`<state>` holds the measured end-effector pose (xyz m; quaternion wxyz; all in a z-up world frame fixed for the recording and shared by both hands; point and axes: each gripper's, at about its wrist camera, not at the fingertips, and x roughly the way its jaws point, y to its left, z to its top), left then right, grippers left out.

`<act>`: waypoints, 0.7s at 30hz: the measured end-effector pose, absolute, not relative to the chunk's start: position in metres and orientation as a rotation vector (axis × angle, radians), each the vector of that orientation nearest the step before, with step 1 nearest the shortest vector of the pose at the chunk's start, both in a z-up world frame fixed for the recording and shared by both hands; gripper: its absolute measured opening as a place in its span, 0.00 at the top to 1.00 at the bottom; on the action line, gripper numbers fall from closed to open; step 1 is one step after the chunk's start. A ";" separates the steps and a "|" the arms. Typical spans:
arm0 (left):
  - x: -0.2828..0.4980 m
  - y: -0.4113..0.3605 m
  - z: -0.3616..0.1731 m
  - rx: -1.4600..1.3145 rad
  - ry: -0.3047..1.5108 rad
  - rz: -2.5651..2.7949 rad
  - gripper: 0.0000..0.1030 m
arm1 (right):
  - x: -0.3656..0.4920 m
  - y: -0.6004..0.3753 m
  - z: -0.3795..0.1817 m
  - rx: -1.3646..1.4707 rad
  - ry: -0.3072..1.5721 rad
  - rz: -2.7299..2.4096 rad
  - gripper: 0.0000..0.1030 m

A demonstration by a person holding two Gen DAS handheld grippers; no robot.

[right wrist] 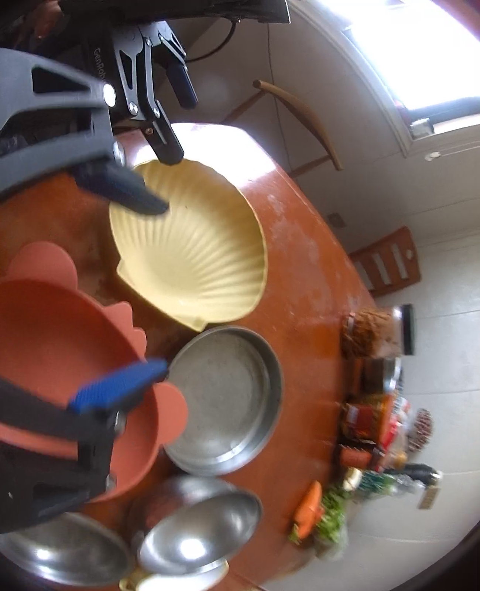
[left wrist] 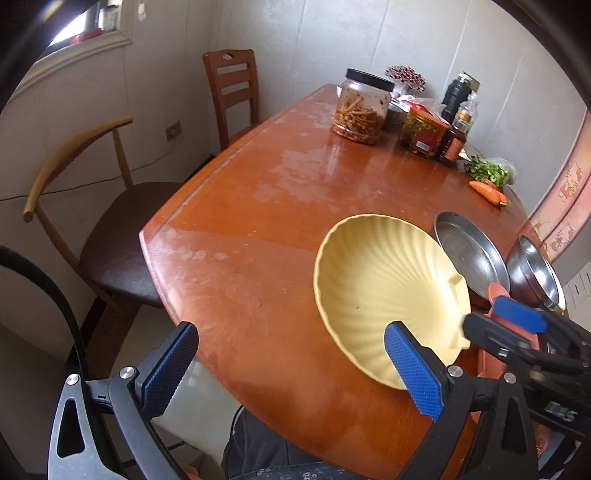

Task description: Organize plates and bowls

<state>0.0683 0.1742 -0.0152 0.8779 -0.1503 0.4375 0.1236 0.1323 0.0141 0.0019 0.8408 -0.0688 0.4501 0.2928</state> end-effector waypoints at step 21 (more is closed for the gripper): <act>0.099 0.169 -0.029 -0.351 0.968 0.134 0.58 | 0.151 0.035 -0.016 -0.219 0.989 0.631 0.73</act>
